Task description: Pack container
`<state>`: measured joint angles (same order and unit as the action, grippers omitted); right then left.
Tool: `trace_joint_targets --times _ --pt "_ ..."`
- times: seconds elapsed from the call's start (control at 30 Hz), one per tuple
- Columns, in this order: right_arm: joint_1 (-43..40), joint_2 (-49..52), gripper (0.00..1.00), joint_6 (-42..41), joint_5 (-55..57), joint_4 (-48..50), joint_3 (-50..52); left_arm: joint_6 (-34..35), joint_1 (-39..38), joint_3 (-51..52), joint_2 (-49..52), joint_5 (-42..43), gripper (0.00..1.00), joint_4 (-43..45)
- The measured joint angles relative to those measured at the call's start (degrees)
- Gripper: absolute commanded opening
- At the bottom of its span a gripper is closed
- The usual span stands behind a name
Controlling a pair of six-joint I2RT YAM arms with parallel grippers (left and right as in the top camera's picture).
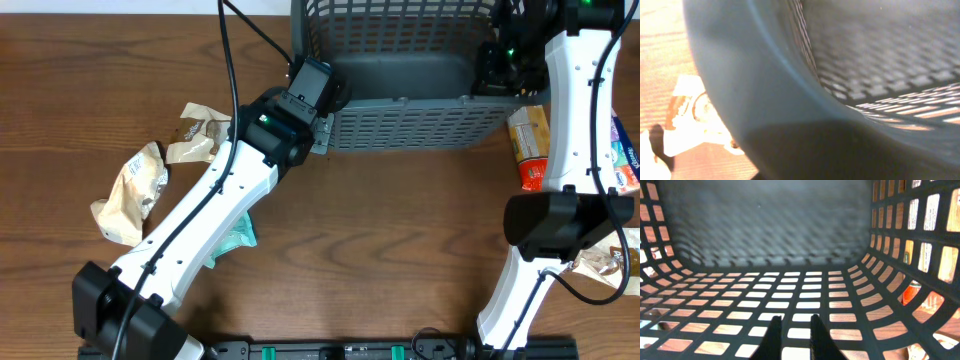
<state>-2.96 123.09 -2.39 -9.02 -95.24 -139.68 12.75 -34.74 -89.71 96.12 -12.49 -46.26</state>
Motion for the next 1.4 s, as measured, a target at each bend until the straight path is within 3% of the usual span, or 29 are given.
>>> trace_joint_targets --times 0.23,0.33,0.37,0.4,0.57,0.67,0.77,1.0,1.23,1.4 --pt "-0.02 0.02 0.51 1.51 -1.27 1.49 0.04 0.28 0.0 0.0 0.0 0.02 0.29 -0.72" --pt "0.0 0.02 0.7 2.19 -2.38 2.16 0.04 0.28 0.0 0.0 0.0 0.02 0.3 -1.29" --pt "0.0 0.02 0.8 2.27 -2.71 2.36 0.04 0.26 0.0 0.0 0.0 0.02 0.3 -1.33" --pt "0.0 0.02 0.99 2.69 -3.21 2.56 0.04 0.26 0.0 0.0 0.0 0.02 0.31 -1.4" --pt "0.0 0.02 0.99 3.8 -6.58 2.89 -0.68 0.02 0.0 0.0 0.0 0.02 0.36 -3.08" --pt "0.0 0.09 0.99 4.02 -8.17 2.49 -4.09 -1.03 0.0 0.0 -0.2 -0.02 0.62 -3.87" --pt "0.0 0.09 0.99 4.2 -9.2 1.11 -11.1 -1.29 0.02 0.0 -1.16 0.04 1.0 -4.79" --pt "-0.02 -1.01 0.99 3.96 -9.97 -1.66 -23.76 -2.12 0.04 0.0 -6.78 0.04 0.99 -9.2" --pt "-2.38 -8.96 0.99 2.99 -9.7 -1.84 -24.41 -2.36 0.04 0.0 -13.2 -0.48 0.99 -15.34" --pt "-5.4 -18.03 0.99 2.78 -2.27 -1.81 -24.44 -2.34 0.04 0.0 -16.96 -4.17 0.99 -20.68"
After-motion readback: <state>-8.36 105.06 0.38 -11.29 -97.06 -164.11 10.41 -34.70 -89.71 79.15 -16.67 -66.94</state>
